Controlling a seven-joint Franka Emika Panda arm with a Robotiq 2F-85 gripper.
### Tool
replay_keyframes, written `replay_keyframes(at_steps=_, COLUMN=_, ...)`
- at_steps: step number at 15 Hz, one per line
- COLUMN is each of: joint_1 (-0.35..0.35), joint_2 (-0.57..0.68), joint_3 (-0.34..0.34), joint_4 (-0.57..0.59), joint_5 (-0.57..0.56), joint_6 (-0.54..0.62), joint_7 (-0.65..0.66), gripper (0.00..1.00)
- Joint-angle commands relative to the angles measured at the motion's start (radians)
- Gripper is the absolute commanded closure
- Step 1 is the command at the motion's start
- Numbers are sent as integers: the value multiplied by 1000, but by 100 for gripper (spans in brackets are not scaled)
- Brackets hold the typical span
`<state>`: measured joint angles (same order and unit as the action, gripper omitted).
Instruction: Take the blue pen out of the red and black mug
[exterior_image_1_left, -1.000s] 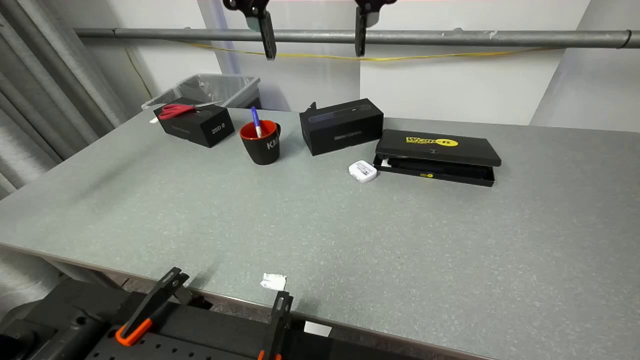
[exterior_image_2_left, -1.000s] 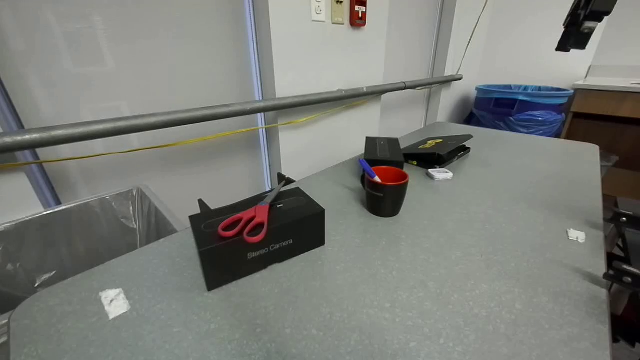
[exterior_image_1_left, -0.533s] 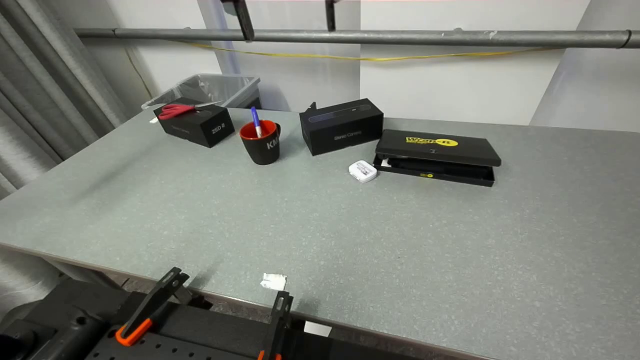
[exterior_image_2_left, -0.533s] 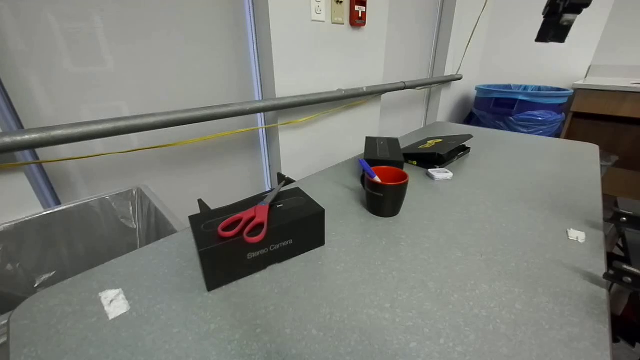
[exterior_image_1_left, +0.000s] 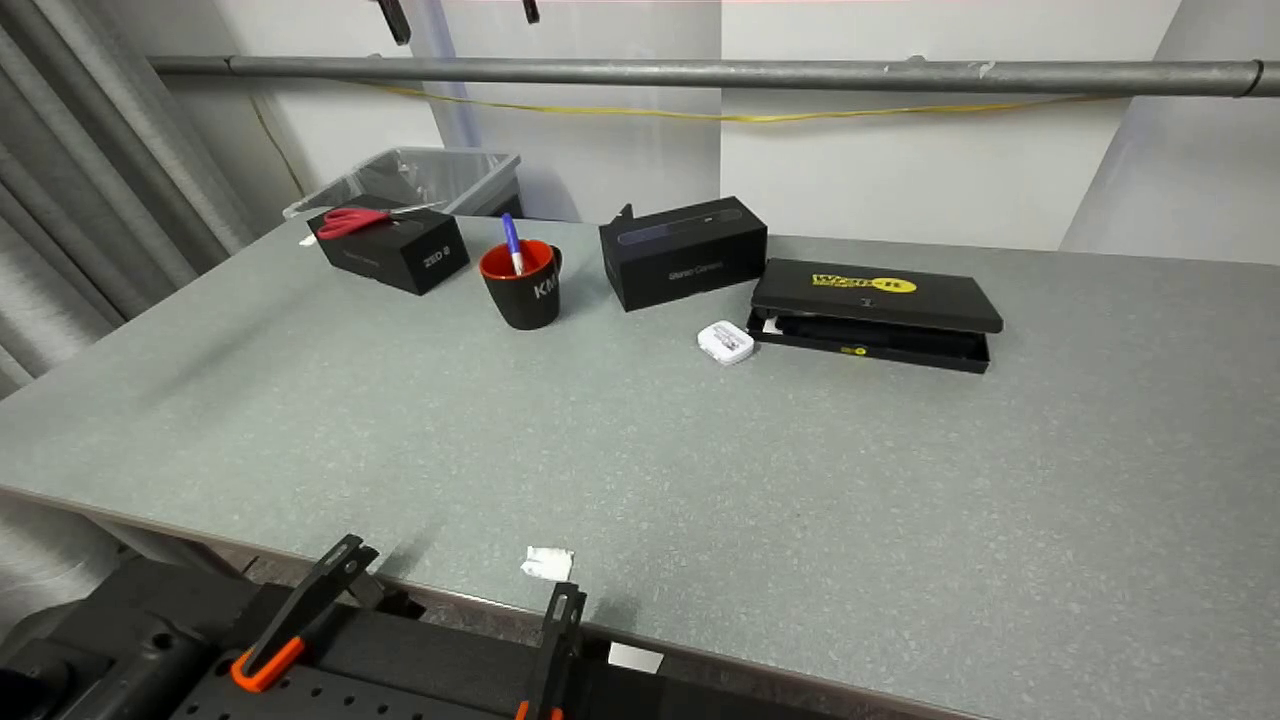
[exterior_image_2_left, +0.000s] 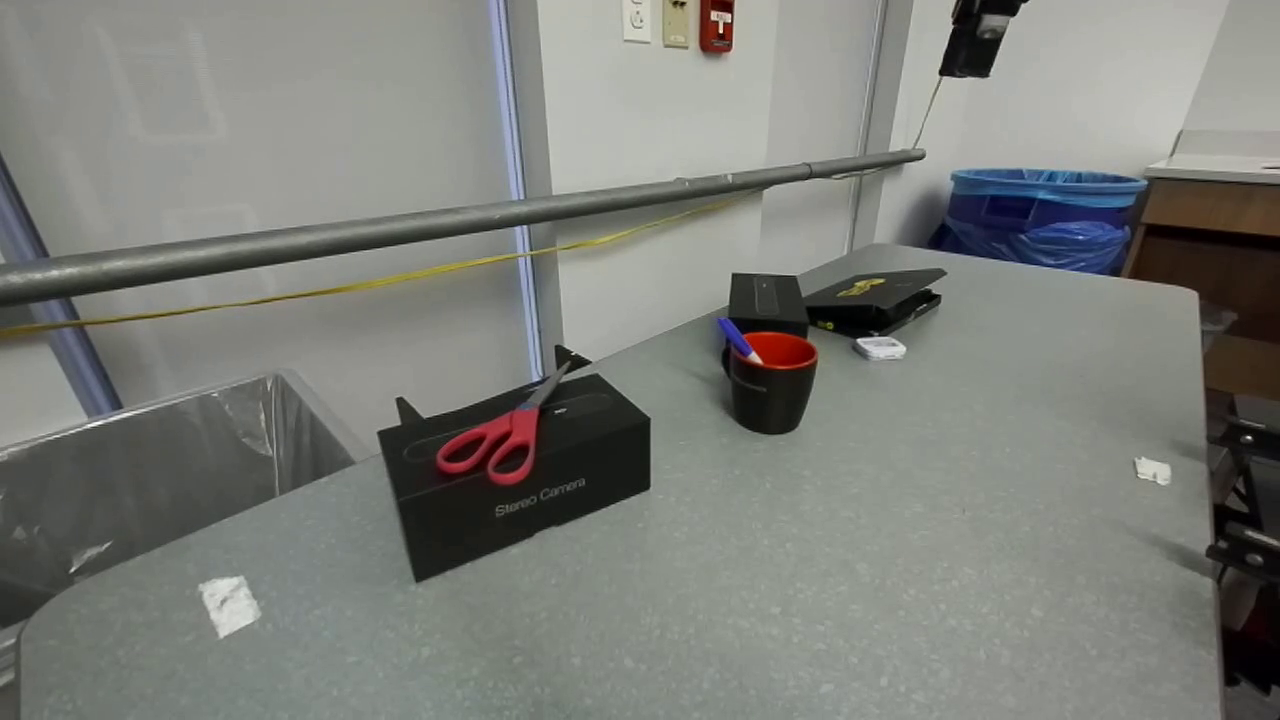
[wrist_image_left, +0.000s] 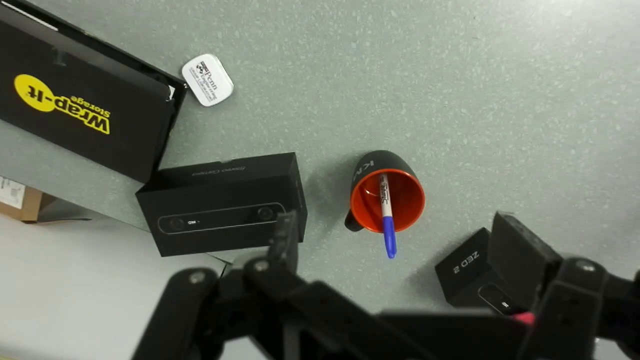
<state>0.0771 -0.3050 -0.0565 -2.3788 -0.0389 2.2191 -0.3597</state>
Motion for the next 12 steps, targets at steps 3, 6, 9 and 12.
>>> replay_keyframes(at_steps=3, joint_1=-8, joint_2=11, joint_3=6, joint_4=10, joint_5=3, joint_6=-2, joint_7=-2, gripper=0)
replay_keyframes(at_steps=6, joint_1=-8, joint_2=11, joint_3=6, joint_4=13, joint_5=3, joint_6=-2, joint_7=-2, gripper=0)
replay_keyframes(at_steps=9, joint_1=-2, joint_2=68, joint_3=27, joint_4=36, joint_5=-18, joint_6=14, joint_7=20, gripper=0)
replay_keyframes(at_steps=12, joint_1=11, joint_2=177, joint_3=78, joint_4=59, joint_5=-26, joint_6=69, joint_7=86, gripper=0)
